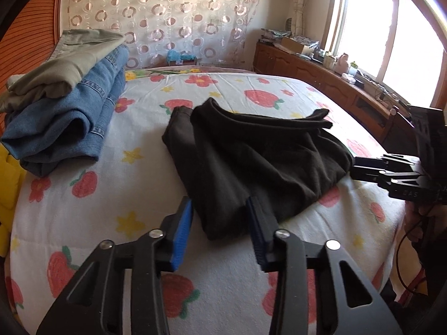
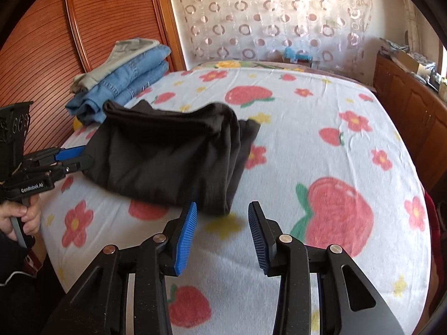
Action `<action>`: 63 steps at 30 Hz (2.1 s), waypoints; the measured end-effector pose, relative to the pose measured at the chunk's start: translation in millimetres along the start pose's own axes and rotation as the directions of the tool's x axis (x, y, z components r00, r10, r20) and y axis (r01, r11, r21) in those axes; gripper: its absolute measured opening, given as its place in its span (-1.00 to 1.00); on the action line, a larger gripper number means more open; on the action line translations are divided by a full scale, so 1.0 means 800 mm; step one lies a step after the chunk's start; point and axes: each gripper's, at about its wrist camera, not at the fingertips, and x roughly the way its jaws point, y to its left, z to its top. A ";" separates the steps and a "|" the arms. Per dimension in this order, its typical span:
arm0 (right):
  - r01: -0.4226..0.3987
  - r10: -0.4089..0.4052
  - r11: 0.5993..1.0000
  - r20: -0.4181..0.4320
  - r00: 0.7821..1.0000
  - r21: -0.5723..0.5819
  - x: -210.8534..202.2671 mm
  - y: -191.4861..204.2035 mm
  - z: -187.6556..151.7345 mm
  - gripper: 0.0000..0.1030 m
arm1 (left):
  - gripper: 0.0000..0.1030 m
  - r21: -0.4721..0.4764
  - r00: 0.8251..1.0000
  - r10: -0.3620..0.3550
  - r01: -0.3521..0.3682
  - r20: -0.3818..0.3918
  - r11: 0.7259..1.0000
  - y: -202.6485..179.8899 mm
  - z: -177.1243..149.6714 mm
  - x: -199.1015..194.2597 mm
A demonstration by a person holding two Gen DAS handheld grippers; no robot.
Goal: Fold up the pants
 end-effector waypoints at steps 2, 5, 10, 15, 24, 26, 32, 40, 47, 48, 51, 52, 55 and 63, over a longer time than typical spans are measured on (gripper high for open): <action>-0.002 0.002 1.000 0.003 1.000 -0.004 0.002 0.001 0.001 -0.31 | -0.33 0.006 1.000 -0.002 0.002 -0.006 1.000 -0.002 -0.002 0.003; -0.011 0.011 1.000 0.002 1.000 0.003 0.007 0.000 0.008 -0.47 | -0.50 0.005 1.000 -0.004 0.004 -0.013 1.000 -0.003 0.000 0.007; -0.035 0.035 0.999 0.011 0.999 -0.012 0.013 0.005 0.008 -0.85 | -0.79 -0.005 1.000 0.006 -0.006 0.011 1.000 -0.004 0.002 0.002; -0.019 0.019 1.000 0.047 0.999 0.012 -0.006 0.005 0.002 -0.94 | -0.80 -0.005 0.998 -0.006 0.006 0.063 1.000 -0.011 0.008 -0.023; -0.020 0.019 1.000 0.040 0.999 0.019 -0.035 0.012 -0.021 -0.94 | -0.80 0.030 0.999 -0.019 0.019 0.030 0.999 -0.013 -0.008 -0.035; -0.008 0.007 1.000 0.023 1.000 0.022 -0.032 0.010 -0.026 -0.94 | -0.80 0.019 1.000 -0.023 0.023 0.014 1.000 -0.010 -0.014 -0.030; 0.002 -0.003 0.999 0.032 0.999 0.041 -0.034 0.005 -0.023 -0.94 | -0.60 0.027 1.000 -0.004 0.004 -0.004 1.000 -0.014 -0.016 -0.024; 0.006 -0.007 1.000 0.068 0.998 0.013 -0.035 0.013 -0.002 -0.87 | 0.38 -0.001 1.000 0.003 -0.003 0.017 1.000 -0.005 -0.002 -0.024; 0.002 -0.001 1.000 0.064 0.998 -0.017 -0.009 0.020 0.024 -0.62 | 0.51 -0.007 1.000 0.020 -0.020 0.017 1.000 0.003 0.016 -0.011; -0.004 0.005 1.000 0.061 0.998 -0.021 -0.005 0.020 0.028 -0.62 | 0.51 -0.009 1.000 0.018 -0.018 0.016 1.000 0.005 0.019 -0.009; 0.003 0.000 0.999 0.059 0.998 -0.041 0.009 0.024 0.042 -0.58 | 0.51 -0.019 1.000 0.016 -0.016 0.011 1.000 0.010 0.026 -0.001; 0.003 -0.001 0.999 0.057 0.998 -0.044 0.013 0.024 0.046 -0.51 | 0.51 -0.019 1.000 0.026 -0.026 0.007 0.999 0.012 0.028 0.003; -0.004 0.006 0.999 0.049 0.999 -0.043 0.028 0.024 0.058 -0.49 | 0.51 -0.018 0.999 0.040 -0.040 0.001 0.999 0.016 0.030 0.010; 0.006 -0.006 0.999 0.015 1.000 -0.041 0.067 0.020 0.084 -0.48 | 0.51 -0.010 0.997 0.070 -0.070 -0.039 0.997 0.022 0.021 0.029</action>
